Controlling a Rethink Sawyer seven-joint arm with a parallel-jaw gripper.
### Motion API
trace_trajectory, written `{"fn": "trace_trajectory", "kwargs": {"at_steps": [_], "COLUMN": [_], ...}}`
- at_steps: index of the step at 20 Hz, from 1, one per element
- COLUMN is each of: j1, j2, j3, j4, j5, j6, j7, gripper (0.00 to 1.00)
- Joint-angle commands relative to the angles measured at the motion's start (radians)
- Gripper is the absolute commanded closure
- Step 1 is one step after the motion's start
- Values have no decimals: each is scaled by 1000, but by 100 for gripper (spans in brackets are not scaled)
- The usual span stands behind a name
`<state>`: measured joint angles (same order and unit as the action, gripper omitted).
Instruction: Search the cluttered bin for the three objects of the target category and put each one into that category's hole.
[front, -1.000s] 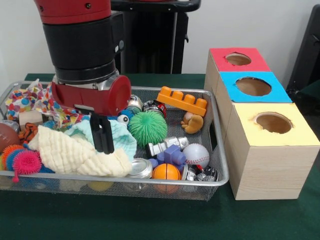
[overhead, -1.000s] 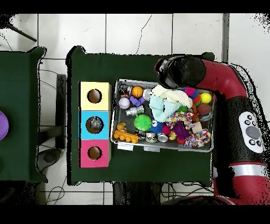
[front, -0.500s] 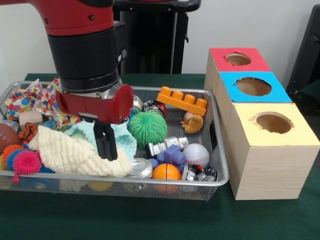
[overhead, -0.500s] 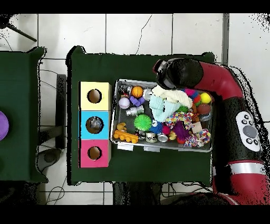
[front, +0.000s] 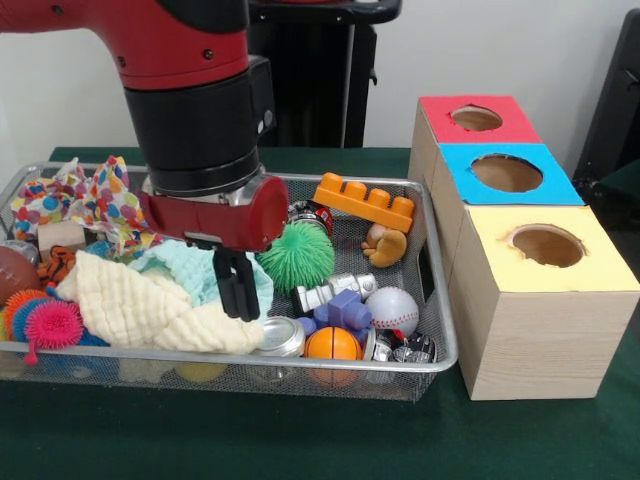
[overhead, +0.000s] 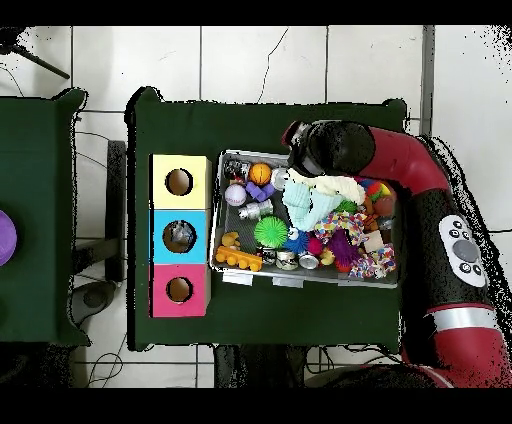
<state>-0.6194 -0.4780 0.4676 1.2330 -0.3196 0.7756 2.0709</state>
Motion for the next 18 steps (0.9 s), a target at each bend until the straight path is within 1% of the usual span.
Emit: {"fn": "trace_trajectory", "kwargs": {"at_steps": [1,5,8,10,13,18], "j1": [-30,-39,-45,-53,-75,-102], "j2": [34,28,31,46,76,104], "j3": [3,-4,-2,3,16,33], "j4": [168,227,247,245,226,203], "j5": [21,29,37,38,42,45], "j6": [-82,-147,-168,-183,-176,-152], "j7": [21,61,65,53,10,-43], "gripper": [100,100,100,100,100,100]}}
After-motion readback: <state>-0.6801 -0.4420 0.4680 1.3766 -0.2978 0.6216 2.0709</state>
